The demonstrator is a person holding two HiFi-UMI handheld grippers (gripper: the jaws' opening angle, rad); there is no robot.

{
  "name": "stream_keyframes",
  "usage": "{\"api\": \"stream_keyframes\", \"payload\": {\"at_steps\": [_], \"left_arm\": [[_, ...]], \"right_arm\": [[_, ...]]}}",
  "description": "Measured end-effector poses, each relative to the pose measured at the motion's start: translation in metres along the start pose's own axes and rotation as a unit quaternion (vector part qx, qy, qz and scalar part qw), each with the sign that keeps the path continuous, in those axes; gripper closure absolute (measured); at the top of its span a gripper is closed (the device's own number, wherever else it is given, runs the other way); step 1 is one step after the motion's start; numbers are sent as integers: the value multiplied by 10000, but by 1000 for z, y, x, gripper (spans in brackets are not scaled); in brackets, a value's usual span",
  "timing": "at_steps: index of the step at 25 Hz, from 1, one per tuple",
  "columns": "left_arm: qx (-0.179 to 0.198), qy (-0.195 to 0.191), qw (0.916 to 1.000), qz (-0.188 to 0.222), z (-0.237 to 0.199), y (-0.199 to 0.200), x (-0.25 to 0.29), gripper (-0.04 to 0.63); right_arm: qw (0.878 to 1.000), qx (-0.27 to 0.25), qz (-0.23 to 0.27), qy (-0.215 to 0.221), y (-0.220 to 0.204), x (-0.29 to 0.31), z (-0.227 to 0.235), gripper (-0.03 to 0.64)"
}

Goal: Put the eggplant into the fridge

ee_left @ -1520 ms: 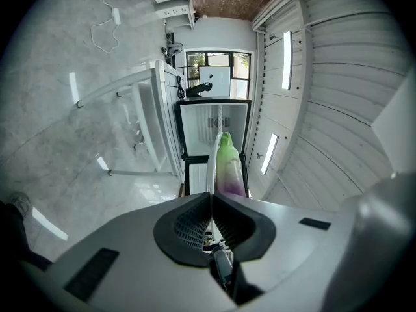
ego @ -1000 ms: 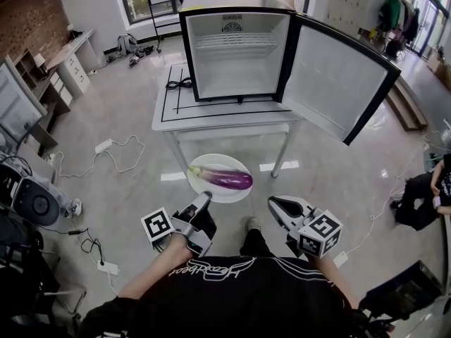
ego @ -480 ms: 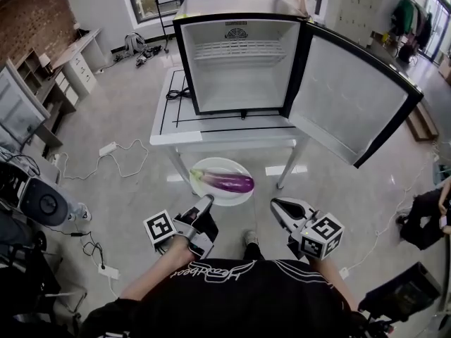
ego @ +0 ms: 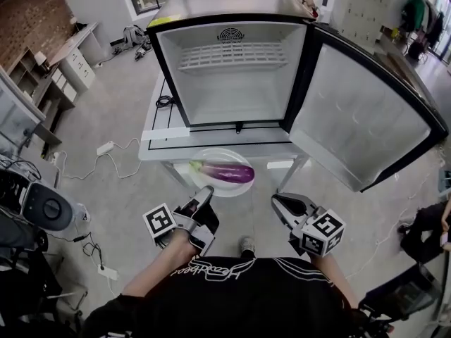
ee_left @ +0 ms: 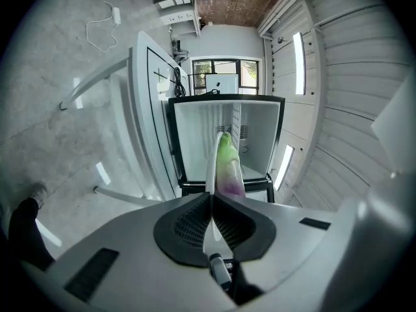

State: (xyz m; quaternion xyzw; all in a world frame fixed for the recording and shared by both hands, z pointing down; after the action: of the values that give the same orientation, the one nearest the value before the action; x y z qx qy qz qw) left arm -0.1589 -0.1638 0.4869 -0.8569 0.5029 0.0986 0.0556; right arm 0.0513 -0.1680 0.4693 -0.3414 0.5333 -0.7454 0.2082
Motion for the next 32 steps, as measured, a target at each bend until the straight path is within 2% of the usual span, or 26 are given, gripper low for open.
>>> {"api": "stream_keyframes", "payload": {"at_steps": [12,20,32], "left_arm": [[295,-142,9990,315,2,25,89,575],[441,-207,9978,454,2,40,103,575],[409,-99,9979,483,-11,62,128,575]], "right_arm": [[9984,-254,206,459,48,49,60,609],[9973,-337,260,592,56,66,65,609],[9971,-451,224,566,65,96,76,608]]}}
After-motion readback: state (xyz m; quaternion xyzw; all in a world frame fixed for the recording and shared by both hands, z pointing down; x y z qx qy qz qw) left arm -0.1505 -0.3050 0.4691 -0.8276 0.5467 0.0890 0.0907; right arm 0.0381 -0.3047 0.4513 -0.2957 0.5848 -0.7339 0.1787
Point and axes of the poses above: the fingertips, and each gripper's own axes: x forward along the fingers, z to its right, y out of its top, the point moved 3 cm from there along -x, backward along the fingers, and after that the axes turned 15 degrees about -y, right-handed, at the moved point
